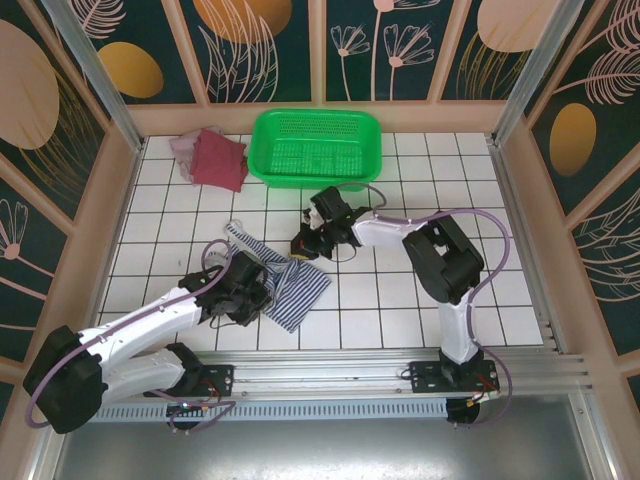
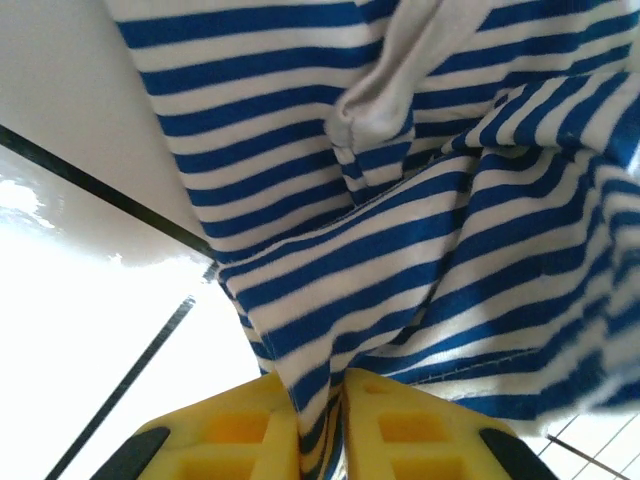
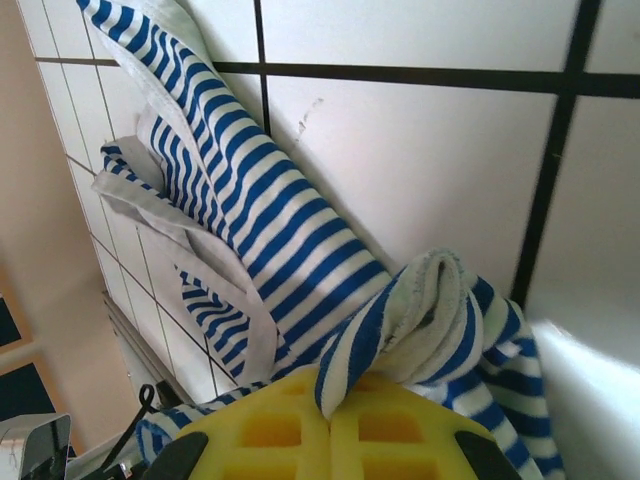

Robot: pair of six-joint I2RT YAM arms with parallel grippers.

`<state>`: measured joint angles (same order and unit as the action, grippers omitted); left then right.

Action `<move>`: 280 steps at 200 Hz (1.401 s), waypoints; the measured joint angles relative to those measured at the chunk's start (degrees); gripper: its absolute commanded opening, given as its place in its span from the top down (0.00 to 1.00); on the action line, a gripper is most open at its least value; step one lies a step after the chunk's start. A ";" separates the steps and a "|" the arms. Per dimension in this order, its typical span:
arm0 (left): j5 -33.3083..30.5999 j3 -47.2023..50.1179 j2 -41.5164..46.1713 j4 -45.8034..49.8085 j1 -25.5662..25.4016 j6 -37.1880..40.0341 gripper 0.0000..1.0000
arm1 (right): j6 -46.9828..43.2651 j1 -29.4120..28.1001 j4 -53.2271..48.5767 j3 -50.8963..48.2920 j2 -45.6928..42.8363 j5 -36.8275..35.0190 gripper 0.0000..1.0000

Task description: Fold and stack the tank tops

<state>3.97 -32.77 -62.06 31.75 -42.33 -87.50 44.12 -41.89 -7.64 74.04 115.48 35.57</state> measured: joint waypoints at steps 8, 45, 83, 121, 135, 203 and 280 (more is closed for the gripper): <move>-0.28 0.00 0.00 0.55 0.07 0.20 0.86 | 0.15 -0.26 0.24 0.90 0.66 0.22 0.98; -1.81 -0.70 0.83 3.58 0.13 1.29 0.85 | 0.37 -1.09 1.55 1.57 1.01 1.03 1.00; -2.54 -1.97 2.27 6.49 0.13 1.29 0.80 | 1.33 -1.51 1.81 1.53 0.70 2.05 0.98; -3.91 -6.84 3.23 12.37 0.22 1.95 0.70 | 2.75 -2.93 2.93 1.55 0.70 2.49 0.93; -4.15 -9.09 2.62 13.94 0.22 2.67 0.65 | 3.61 -3.26 3.96 1.55 0.72 2.73 0.88; -2.03 -14.16 -1.64 16.26 -0.09 5.92 0.62 | 12.09 -3.65 19.54 0.48 3.30 4.72 0.74; -0.02 -8.33 -4.63 11.69 -0.22 8.02 0.65 | 16.41 -2.69 30.27 -1.18 6.01 6.93 0.66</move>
<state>3.95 -41.10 -66.70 43.44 -42.54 -79.48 60.53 -44.58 22.63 72.86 121.49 42.50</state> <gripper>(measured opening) 0.359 0.323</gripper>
